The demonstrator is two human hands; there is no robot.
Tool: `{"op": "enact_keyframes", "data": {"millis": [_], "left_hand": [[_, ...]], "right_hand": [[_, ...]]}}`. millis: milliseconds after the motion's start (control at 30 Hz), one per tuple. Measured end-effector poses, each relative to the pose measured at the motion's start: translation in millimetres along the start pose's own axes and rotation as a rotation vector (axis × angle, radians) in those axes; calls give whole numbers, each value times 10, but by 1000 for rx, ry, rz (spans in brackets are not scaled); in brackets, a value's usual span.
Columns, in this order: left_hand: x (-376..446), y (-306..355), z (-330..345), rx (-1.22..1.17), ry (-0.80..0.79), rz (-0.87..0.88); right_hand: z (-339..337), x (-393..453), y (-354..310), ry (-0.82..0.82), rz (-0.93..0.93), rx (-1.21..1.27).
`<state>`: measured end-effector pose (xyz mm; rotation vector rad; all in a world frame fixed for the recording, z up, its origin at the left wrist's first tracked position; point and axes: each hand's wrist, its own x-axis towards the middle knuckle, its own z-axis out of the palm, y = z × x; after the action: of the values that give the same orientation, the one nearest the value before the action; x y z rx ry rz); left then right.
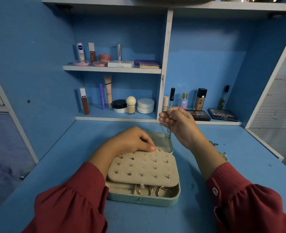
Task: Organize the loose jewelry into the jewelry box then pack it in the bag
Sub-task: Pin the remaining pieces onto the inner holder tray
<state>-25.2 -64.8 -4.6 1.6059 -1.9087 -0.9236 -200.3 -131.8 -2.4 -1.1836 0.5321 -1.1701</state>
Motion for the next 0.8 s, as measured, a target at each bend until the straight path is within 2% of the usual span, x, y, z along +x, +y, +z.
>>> {"op": "enact_keyframes", "data": {"millis": [67, 167, 233, 467, 800], "left_hand": [[10, -5, 3, -61, 27, -9], [50, -31, 27, -289, 171, -13], [77, -57, 32, -333, 235, 3], [70, -32, 109, -376, 205, 33], [39, 126, 250, -414, 264, -119]], "right_hand": [[50, -21, -5, -49, 10, 8], [124, -54, -12, -132, 28, 2], [159, -70, -13, -169, 41, 2], [145, -64, 4, -163, 49, -75], [129, -55, 23, -138, 39, -114]]}}
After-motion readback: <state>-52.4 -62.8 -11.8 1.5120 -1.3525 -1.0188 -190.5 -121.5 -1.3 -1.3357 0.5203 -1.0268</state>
